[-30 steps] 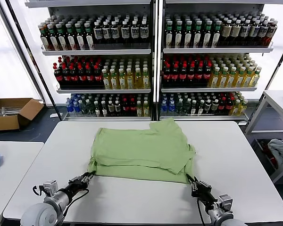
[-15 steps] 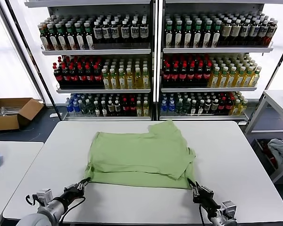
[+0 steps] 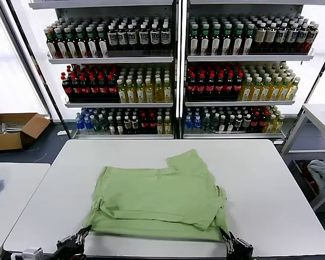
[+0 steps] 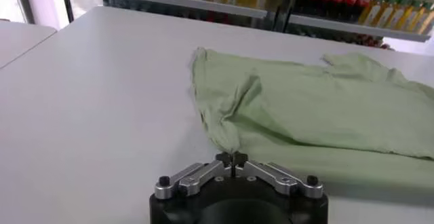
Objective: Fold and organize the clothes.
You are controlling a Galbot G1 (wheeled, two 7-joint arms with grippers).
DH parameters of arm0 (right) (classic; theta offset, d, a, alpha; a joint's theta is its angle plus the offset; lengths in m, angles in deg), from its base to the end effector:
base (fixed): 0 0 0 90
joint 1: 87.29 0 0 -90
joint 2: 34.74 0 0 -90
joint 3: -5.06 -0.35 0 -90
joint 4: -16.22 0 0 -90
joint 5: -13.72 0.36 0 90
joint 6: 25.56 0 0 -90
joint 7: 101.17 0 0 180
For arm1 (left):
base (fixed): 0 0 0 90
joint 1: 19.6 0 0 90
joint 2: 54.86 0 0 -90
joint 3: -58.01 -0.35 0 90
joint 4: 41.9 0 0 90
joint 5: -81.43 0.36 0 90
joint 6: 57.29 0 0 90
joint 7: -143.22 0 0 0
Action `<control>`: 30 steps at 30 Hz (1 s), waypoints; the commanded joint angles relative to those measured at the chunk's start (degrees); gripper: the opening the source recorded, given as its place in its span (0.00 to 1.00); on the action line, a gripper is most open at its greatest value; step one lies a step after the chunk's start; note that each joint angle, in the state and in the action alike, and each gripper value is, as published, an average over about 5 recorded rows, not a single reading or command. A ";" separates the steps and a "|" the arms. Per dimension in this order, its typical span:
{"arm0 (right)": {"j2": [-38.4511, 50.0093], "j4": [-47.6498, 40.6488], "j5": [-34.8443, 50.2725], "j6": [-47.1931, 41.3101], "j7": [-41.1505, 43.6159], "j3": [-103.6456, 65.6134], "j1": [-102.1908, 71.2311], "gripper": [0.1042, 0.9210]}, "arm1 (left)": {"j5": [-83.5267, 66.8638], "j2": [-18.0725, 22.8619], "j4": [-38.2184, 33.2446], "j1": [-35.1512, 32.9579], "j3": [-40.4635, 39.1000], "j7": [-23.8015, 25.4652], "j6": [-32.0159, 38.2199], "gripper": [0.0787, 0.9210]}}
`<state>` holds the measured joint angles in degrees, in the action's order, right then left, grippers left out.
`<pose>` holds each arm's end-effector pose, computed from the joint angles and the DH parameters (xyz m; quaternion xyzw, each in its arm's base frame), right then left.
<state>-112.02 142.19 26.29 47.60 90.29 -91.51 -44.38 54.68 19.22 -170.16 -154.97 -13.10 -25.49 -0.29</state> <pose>0.1035 -0.0630 -0.2990 0.1156 -0.9644 -0.0092 0.2377 0.1188 0.1229 -0.2585 -0.0631 -0.9474 0.0619 0.3077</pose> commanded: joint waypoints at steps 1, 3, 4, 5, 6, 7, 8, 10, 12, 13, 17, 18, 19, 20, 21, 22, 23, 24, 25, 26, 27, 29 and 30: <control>-1.21 5.87 0.28 -1.62 -0.85 -1.36 -3.12 0.20 | 1.44 2.00 -6.63 -5.69 3.14 0.79 -0.04 0.15; -1.00 6.67 2.62 -1.62 -1.12 -2.20 -1.46 0.28 | 0.94 1.81 -7.28 -5.32 4.26 0.87 -0.05 0.22; -0.86 7.06 3.77 -1.65 -1.32 -2.64 -0.57 0.32 | 0.60 1.62 -7.48 -4.96 4.96 0.92 -0.04 0.25; -0.70 7.44 4.90 -1.76 -1.58 -3.10 0.44 0.35 | 0.08 1.30 -7.54 -4.43 5.70 0.94 -0.04 0.29; -0.47 7.76 6.22 -1.95 -1.90 -3.69 1.65 0.40 | -0.47 0.79 -7.45 -3.77 6.37 0.96 -0.04 0.32; -0.16 7.95 7.52 -2.21 -2.18 -4.35 3.11 0.44 | -0.99 0.18 -7.22 -2.85 6.93 1.00 -0.04 0.35; 0.35 7.92 8.87 -2.49 -2.37 -5.03 4.74 0.47 | -1.60 -0.68 -6.84 -1.74 7.32 1.02 -0.05 0.39; 1.98 7.20 11.14 -3.06 -2.46 -6.35 8.39 0.55 | -2.73 -2.69 -5.60 0.86 7.53 1.12 -0.05 0.46; 4.62 5.02 12.70 -3.67 -2.23 -6.82 12.68 0.61 | -3.68 -5.17 -3.53 4.19 6.76 1.41 -0.04 0.53; 6.03 3.44 13.50 -4.02 -1.99 -6.70 15.12 0.64 | -4.38 -6.44 -2.23 5.91 6.06 1.55 -0.03 0.56; 11.24 -5.73 16.76 -5.49 0.76 -3.69 27.95 0.77 | -6.78 -12.15 3.84 12.50 1.42 2.42 0.36 0.70; 12.20 -8.48 17.08 -6.17 1.61 -2.33 31.42 0.80 | -7.03 -13.64 5.56 14.05 -0.05 2.63 0.66 0.73; 12.97 -11.25 17.22 -7.08 2.29 -0.80 34.55 0.83 | -7.19 -15.13 7.28 15.64 -1.53 2.89 1.04 0.76; 13.55 -13.99 17.24 -8.11 2.65 0.89 37.64 0.85 | -7.45 -16.51 9.10 17.55 -3.18 3.10 1.42 0.80; 13.96 -16.60 17.23 -9.01 2.78 2.76 40.38 0.86 | -7.72 -17.81 10.94 19.34 -4.70 3.25 1.68 0.83; 14.27 -19.10 17.23 -9.92 2.70 4.63 43.03 0.87 | -8.00 -19.05 12.89 21.22 -6.21 3.38 1.86 0.85; 14.42 -21.46 17.32 -10.73 2.51 6.40 45.52 0.87 | -8.64 -20.16 14.57 23.21 -7.75 3.40 1.87 0.86; 14.45 -23.66 17.44 -11.42 2.20 8.05 47.93 0.88 | -9.65 -21.13 16.07 25.18 -9.29 3.24 1.68 0.87; 14.40 -25.65 17.55 -11.90 1.99 9.51 50.05 0.88 | -10.69 -22.08 17.39 27.07 -10.74 3.03 1.41 0.88; 14.28 -27.79 17.67 -12.41 1.89 11.21 52.64 0.88 | -11.61 -22.95 18.53 29.11 -12.23 2.85 1.16 0.88; 14.12 -29.68 17.84 -12.79 1.86 12.59 54.66 0.88 | -12.44 -23.73 19.54 31.00 -13.62 2.69 0.92 0.88; 13.76 -33.19 18.03 -13.50 2.02 15.53 58.49 0.88 | -13.03 -25.00 21.77 34.86 -16.45 2.67 0.69 0.88; 13.56 -35.03 18.02 -13.79 2.20 17.02 60.33 0.88 | -13.00 -25.50 23.31 36.72 -17.91 2.72 0.71 0.88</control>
<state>-101.82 128.89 40.92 39.08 91.14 -88.03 -11.15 47.09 4.25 -161.18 -138.09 -17.45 -22.96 0.61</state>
